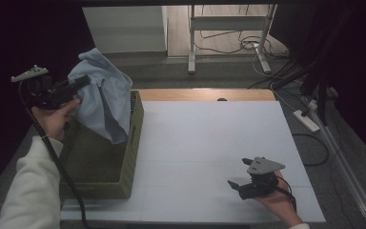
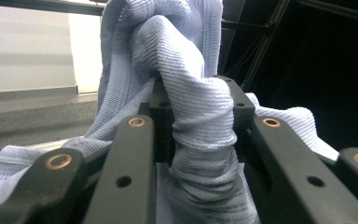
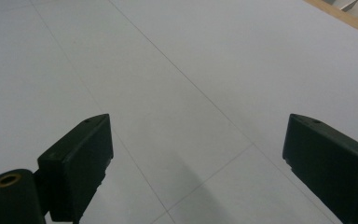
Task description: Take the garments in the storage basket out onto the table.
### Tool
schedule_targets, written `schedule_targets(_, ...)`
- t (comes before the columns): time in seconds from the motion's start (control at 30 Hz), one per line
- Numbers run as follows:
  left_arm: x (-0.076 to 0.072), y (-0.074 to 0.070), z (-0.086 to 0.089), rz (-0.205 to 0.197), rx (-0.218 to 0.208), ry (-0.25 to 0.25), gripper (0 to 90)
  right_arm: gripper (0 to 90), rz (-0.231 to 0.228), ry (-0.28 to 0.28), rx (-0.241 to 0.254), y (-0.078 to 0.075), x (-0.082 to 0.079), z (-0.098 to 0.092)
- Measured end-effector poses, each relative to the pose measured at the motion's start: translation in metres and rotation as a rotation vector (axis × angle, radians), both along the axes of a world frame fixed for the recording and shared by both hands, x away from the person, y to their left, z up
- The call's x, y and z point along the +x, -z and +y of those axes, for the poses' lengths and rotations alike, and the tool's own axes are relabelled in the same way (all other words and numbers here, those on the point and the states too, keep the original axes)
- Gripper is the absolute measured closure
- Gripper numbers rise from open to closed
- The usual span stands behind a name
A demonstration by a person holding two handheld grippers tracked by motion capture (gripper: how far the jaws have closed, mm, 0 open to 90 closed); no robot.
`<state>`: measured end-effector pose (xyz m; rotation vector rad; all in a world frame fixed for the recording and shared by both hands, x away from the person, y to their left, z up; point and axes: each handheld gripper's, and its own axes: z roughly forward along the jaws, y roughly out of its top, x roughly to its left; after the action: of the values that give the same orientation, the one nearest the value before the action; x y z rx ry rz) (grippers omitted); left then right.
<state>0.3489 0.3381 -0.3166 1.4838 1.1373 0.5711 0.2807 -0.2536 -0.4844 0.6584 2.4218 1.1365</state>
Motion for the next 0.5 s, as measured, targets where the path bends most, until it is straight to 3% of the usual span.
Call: schedule_targets(0.5,-0.0022,-0.0073,-0.0074,-0.017,-0.013,0.023,71.1,8.8,-0.008,0.006,0.004,-0.0006,0.0005,-0.0009)
